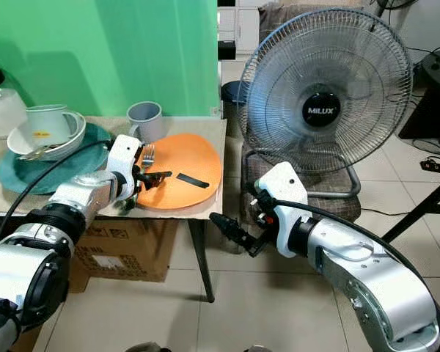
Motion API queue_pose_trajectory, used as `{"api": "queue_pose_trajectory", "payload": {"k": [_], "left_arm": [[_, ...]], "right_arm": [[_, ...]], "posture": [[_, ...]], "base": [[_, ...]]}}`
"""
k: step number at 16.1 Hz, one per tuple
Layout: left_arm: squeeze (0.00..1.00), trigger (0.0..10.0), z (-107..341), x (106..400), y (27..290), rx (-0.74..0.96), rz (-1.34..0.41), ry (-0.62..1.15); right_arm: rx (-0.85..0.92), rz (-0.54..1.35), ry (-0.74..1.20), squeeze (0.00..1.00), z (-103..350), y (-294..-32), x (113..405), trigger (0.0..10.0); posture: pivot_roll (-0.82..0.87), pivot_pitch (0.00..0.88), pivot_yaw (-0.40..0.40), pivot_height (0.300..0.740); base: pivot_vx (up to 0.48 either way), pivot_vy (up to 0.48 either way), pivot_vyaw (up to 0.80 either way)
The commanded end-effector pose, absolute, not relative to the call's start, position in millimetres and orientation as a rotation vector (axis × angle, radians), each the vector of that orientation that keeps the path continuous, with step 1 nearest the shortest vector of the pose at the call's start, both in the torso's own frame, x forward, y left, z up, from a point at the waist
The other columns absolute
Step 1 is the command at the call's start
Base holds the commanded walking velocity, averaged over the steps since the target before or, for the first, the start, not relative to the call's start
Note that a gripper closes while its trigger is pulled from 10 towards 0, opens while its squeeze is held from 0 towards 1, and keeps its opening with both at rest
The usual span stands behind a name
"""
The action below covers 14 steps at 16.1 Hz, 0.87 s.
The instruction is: Setting the table
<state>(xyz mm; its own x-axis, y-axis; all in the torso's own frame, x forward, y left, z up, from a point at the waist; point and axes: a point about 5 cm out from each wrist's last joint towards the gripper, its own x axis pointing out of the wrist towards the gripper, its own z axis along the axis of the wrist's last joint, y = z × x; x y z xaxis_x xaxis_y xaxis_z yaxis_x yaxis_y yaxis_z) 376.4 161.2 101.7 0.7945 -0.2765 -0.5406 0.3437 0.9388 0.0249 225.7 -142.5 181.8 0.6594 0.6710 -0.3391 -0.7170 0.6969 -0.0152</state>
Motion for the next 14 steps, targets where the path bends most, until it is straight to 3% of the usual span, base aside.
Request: {"api": "queue_pose_trajectory", "payload": {"k": [1, 14], "left_arm": [[0.0, 0.0, 108.7, 380.5, 161.1, 0.147, -0.338, 0.548], [0.0, 0.0, 96.6, 375.2, 172.9, 0.165, -0.261, 0.602]], "right_arm": [[-0.165, 0.81, 0.32, 0.0, 185.7, -140.5, 223.5, 10.0], [-0.193, 0.943, 0.375, 0.0, 186.9, -133.8, 210.3, 10.0]], "posture": [[-0.14, 0.0, 0.059, 0.74], [-0.17, 0.0, 0.06, 0.74]], "base": [[0.0, 0.0, 0.0], [0.0, 0.0, 0.0]]}}
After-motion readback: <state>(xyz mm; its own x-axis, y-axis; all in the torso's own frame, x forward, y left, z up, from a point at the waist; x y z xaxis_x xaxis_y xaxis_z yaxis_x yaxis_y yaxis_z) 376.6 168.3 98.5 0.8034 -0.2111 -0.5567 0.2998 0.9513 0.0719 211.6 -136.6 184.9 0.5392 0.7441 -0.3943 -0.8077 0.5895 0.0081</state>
